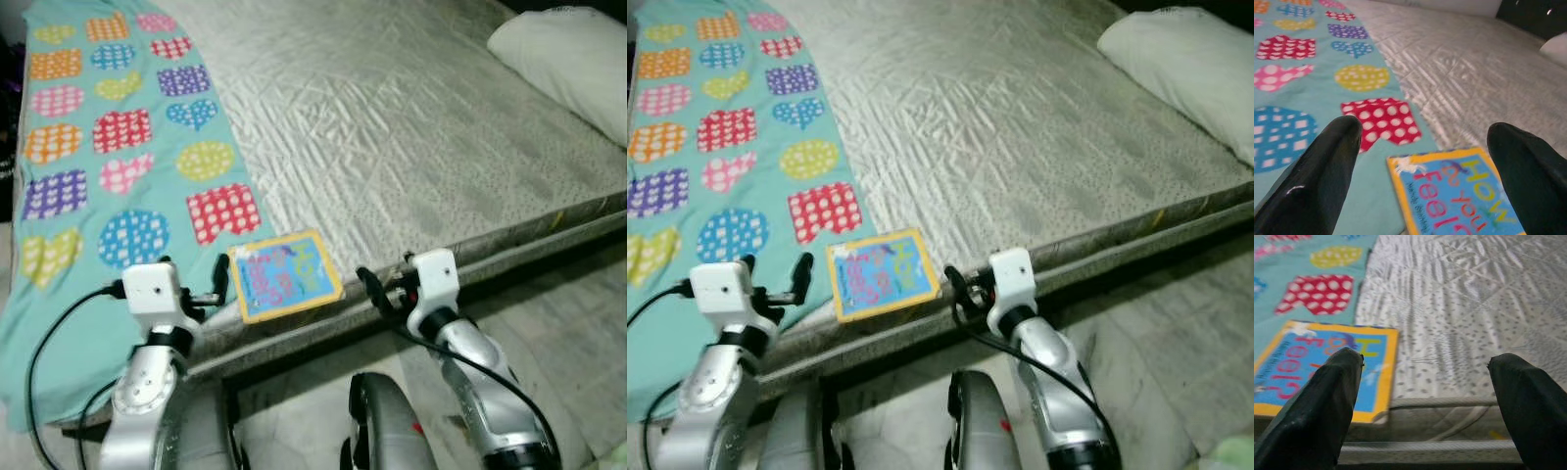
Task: Clean up the room
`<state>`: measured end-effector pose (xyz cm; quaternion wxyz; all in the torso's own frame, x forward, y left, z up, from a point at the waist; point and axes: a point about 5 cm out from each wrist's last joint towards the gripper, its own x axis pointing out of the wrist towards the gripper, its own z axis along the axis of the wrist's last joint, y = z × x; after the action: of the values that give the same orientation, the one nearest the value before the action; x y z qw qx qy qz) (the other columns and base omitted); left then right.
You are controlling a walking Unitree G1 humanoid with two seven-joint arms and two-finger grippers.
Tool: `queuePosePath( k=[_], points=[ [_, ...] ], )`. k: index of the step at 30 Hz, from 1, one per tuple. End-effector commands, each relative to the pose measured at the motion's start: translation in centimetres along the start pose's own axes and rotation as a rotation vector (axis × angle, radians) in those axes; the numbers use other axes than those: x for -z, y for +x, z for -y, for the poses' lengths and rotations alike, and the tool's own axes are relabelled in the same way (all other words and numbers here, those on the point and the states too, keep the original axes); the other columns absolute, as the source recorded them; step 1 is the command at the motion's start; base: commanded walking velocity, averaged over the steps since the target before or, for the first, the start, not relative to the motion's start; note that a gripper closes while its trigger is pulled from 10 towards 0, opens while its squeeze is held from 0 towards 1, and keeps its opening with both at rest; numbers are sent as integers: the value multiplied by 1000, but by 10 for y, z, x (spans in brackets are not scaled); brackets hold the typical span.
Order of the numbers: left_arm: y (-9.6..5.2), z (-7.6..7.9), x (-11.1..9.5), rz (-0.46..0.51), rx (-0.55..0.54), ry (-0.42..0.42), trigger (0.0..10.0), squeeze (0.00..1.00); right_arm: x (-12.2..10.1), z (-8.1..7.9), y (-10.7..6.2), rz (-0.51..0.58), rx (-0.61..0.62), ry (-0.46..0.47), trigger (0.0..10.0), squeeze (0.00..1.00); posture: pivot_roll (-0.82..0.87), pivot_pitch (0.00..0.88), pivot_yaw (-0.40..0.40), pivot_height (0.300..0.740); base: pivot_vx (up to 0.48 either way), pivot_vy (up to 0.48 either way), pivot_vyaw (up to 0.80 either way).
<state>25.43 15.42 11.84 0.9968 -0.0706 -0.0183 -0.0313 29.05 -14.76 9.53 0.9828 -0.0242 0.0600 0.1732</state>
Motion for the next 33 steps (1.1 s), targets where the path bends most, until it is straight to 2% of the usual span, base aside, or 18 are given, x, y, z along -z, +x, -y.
queuePosePath(
  k=[1, 7, 23, 33],
  points=[
    [-5, -11, 4, -23, -36, 12, 10000, 0, -1, -6, 2, 7, -22, 7, 10000, 0, -53, 186, -43, 582, 0, 0, 0],
    [-4, -10, 6, -29, -31, 5, 10000, 0, 0, -6, 2, 5, -24, 8, 10000, 0, -55, 188, -44, 582, 234, 0, 0],
    [-3, -10, 14, -76, -76, 5, 10000, 0, 2, -6, 1, -4, -39, 6, 10000, 0, -62, 194, -42, 582, 0, 0, 0],
    [-3, -8, 15, -86, -83, -9, 10000, 0, 2, -7, -3, 1, -50, 30, 10000, 0, -67, 207, -37, 528, 0, 0, 0]
  ],
)
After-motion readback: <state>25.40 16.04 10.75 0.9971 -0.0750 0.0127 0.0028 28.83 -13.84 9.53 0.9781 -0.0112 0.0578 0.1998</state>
